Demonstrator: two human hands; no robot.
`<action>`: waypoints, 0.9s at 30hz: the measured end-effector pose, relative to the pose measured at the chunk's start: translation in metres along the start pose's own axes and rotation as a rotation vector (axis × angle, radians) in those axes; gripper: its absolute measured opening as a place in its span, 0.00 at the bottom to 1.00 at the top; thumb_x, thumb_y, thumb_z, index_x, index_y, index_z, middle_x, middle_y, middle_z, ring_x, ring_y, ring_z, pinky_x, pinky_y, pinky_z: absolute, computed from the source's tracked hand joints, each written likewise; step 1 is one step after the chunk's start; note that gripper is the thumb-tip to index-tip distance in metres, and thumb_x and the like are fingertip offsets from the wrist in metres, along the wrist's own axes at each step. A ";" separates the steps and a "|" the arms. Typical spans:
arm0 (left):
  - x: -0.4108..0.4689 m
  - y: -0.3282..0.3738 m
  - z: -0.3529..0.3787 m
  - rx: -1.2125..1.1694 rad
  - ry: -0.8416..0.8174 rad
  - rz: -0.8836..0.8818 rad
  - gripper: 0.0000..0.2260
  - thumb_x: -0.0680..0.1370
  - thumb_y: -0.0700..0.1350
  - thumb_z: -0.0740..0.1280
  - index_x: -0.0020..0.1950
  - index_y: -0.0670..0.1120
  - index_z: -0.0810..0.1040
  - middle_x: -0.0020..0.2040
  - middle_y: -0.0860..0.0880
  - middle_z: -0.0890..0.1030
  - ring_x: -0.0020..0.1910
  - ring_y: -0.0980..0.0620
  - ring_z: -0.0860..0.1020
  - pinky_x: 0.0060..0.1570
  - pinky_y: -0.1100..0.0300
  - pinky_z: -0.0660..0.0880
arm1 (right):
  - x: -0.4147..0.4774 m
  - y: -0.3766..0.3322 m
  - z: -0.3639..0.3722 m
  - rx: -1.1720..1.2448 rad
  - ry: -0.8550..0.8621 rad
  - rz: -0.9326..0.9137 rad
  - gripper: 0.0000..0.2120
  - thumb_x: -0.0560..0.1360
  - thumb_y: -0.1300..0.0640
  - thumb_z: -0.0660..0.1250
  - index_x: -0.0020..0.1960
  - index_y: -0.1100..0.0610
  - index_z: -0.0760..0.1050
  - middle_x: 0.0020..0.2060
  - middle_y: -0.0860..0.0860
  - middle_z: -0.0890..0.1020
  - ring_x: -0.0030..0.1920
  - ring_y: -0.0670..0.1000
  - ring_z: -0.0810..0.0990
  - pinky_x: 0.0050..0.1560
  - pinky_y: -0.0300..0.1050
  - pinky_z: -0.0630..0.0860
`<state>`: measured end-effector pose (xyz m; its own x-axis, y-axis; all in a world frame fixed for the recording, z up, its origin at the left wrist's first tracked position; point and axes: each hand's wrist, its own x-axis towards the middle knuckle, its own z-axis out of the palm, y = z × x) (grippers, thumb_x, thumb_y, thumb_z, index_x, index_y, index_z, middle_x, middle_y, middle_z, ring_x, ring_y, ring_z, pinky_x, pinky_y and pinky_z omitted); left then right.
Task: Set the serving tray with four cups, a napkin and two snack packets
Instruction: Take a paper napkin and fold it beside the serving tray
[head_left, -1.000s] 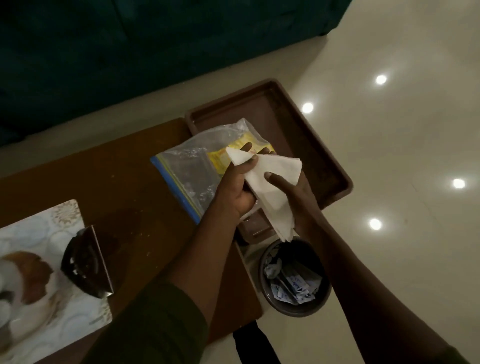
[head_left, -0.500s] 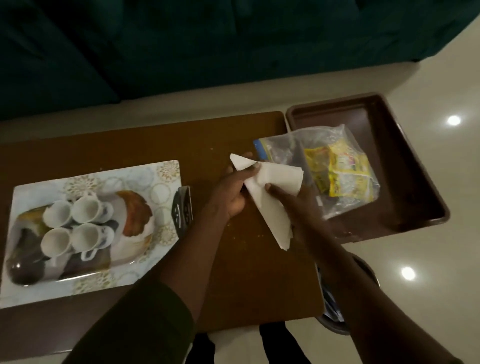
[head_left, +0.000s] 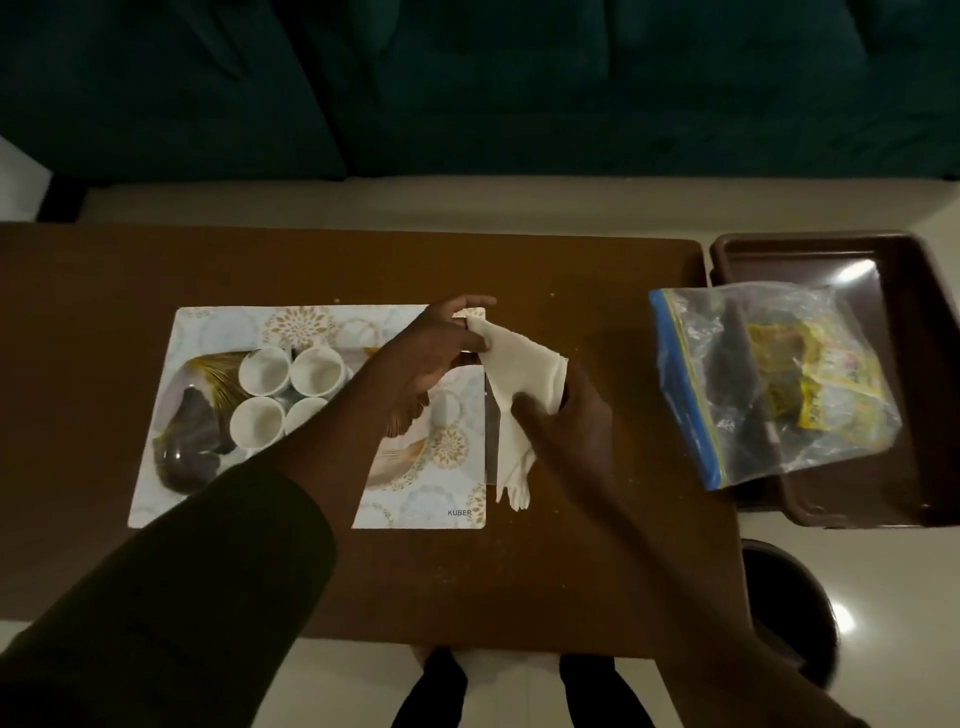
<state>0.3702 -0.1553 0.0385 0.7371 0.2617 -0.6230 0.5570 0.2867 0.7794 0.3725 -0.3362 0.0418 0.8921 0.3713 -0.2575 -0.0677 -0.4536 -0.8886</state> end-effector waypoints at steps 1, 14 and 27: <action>0.001 -0.001 -0.001 0.016 0.006 0.009 0.25 0.74 0.25 0.63 0.69 0.43 0.72 0.64 0.37 0.75 0.61 0.41 0.77 0.50 0.58 0.80 | -0.001 0.000 0.004 -0.021 0.004 -0.016 0.16 0.72 0.59 0.71 0.58 0.56 0.73 0.42 0.43 0.77 0.40 0.41 0.79 0.31 0.28 0.73; 0.030 -0.019 0.003 0.366 0.005 0.108 0.23 0.74 0.28 0.62 0.62 0.48 0.77 0.62 0.38 0.76 0.58 0.41 0.77 0.56 0.47 0.79 | -0.009 0.021 0.034 -0.196 0.072 -0.026 0.12 0.71 0.61 0.71 0.49 0.58 0.69 0.41 0.55 0.79 0.39 0.56 0.80 0.36 0.54 0.79; 0.036 -0.017 0.007 0.375 -0.015 0.179 0.19 0.72 0.30 0.62 0.56 0.48 0.78 0.56 0.33 0.77 0.51 0.37 0.78 0.53 0.39 0.78 | -0.026 0.027 0.042 -0.237 0.114 -0.032 0.12 0.72 0.63 0.71 0.50 0.59 0.69 0.34 0.50 0.76 0.28 0.45 0.74 0.24 0.33 0.72</action>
<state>0.3899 -0.1574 0.0034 0.8390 0.2624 -0.4766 0.5181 -0.1181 0.8471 0.3283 -0.3241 0.0081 0.9375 0.3009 -0.1747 0.0556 -0.6252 -0.7785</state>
